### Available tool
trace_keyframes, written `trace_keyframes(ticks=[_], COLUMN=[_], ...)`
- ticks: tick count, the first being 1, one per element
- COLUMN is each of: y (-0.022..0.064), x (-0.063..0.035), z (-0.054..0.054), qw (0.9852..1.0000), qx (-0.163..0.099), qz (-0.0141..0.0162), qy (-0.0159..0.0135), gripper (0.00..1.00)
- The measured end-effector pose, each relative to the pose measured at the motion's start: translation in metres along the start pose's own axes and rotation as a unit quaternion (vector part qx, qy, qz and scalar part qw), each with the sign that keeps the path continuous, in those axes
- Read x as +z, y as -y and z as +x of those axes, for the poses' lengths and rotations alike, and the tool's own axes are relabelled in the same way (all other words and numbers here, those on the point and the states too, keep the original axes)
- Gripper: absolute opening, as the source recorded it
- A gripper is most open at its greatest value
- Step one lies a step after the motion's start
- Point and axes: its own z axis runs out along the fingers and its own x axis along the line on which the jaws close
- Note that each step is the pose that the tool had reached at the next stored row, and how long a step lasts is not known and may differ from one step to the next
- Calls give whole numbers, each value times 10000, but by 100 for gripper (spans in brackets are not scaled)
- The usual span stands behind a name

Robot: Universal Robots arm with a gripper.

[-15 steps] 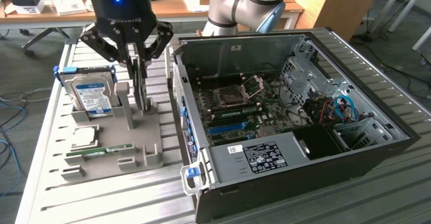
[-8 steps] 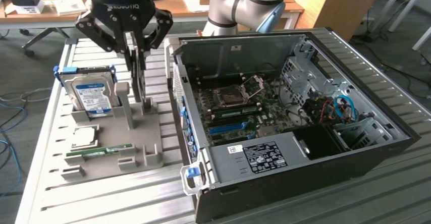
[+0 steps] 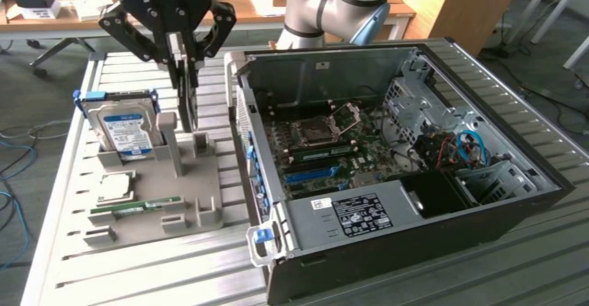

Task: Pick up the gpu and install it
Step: 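Pick up the gpu and move the gpu toward the slot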

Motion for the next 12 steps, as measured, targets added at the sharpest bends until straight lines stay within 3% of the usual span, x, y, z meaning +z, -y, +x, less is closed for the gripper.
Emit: trace_keyframes(ticks=[12], y=[-3], x=[-1], z=[-52], qw=[10000], qx=[0], qz=[0], qy=[-1], gripper=[26])
